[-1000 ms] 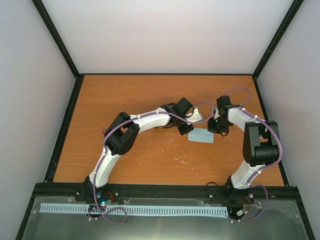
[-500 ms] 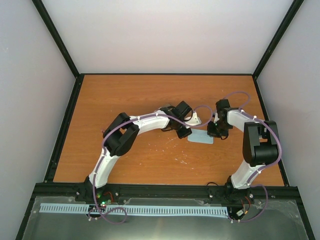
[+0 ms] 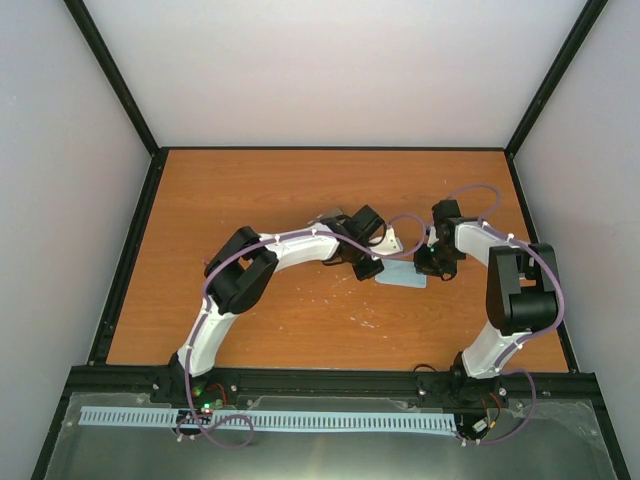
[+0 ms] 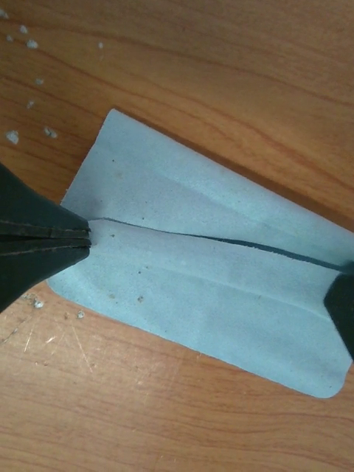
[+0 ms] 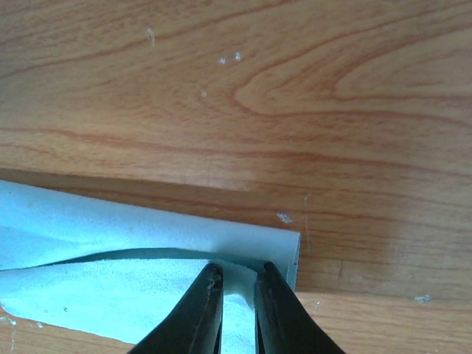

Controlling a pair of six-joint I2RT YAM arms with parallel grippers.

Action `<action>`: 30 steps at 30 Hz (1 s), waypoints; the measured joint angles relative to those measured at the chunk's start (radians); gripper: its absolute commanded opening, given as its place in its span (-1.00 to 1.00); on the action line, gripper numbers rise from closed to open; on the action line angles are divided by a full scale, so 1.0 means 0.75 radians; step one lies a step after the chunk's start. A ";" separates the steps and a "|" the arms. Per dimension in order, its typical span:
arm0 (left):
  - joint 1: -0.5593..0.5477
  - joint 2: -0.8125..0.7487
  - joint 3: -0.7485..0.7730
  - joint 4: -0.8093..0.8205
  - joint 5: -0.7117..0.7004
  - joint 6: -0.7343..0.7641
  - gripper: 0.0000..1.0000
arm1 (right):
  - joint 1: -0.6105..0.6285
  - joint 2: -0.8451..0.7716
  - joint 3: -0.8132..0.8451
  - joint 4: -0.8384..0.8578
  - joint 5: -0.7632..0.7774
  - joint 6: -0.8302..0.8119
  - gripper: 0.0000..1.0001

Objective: Organize the sunglasses
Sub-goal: Fold the glasses cleaning cloth at the center of the board.

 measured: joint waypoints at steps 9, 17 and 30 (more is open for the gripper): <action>-0.024 -0.010 -0.063 0.017 0.001 0.000 -0.96 | 0.000 -0.024 -0.032 0.036 -0.014 0.003 -0.64; -0.028 -0.035 -0.104 0.032 -0.001 0.001 -0.67 | 0.000 -0.053 -0.072 0.061 -0.034 0.013 -0.57; -0.028 -0.070 -0.150 0.052 -0.031 -0.009 -0.23 | 0.000 -0.095 -0.110 0.068 -0.069 0.039 -0.24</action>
